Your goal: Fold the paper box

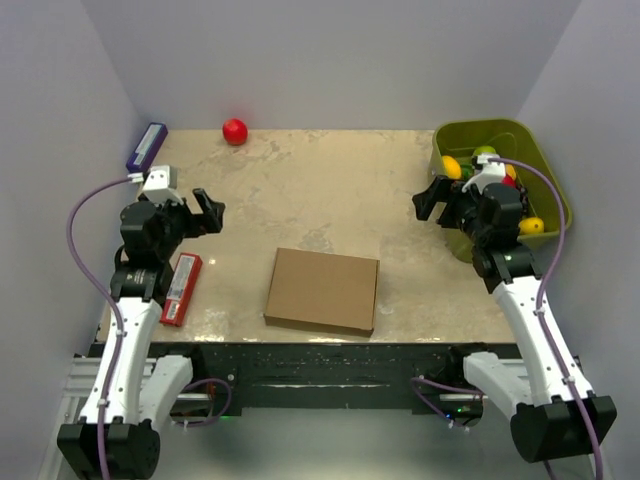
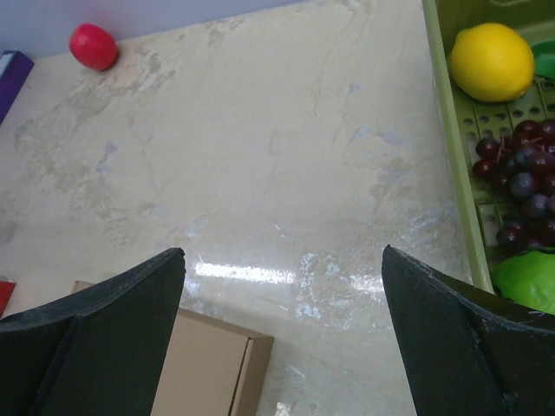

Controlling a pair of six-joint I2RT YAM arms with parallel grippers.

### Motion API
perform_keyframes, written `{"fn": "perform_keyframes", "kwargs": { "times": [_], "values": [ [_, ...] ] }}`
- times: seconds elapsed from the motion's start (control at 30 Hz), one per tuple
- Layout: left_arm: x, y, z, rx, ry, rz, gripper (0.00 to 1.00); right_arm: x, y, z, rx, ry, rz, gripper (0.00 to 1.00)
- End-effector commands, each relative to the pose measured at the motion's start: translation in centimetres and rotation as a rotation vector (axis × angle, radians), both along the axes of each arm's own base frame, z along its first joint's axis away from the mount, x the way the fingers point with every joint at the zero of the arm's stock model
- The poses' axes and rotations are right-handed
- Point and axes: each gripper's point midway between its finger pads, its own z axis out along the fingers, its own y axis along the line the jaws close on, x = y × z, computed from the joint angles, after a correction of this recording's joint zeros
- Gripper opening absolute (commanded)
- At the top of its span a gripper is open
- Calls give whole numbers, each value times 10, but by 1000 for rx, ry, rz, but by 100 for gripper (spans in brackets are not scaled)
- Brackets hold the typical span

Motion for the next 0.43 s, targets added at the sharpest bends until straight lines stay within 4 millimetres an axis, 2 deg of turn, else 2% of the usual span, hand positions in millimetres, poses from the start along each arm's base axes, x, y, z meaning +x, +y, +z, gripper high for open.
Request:
{"fn": "perform_keyframes", "kwargs": {
  "times": [0.0,0.13,0.4],
  "values": [
    [-6,-3,39,47,-162,-41,100,2,3,32,-6,-111,33,99],
    [-7,-6,38,48,-160,-63,100,0,5,41,-4,-136,49,99],
    [-8,-6,38,43,-162,-58,100,0,5,39,-7,-138,49,99]
  ]
}}
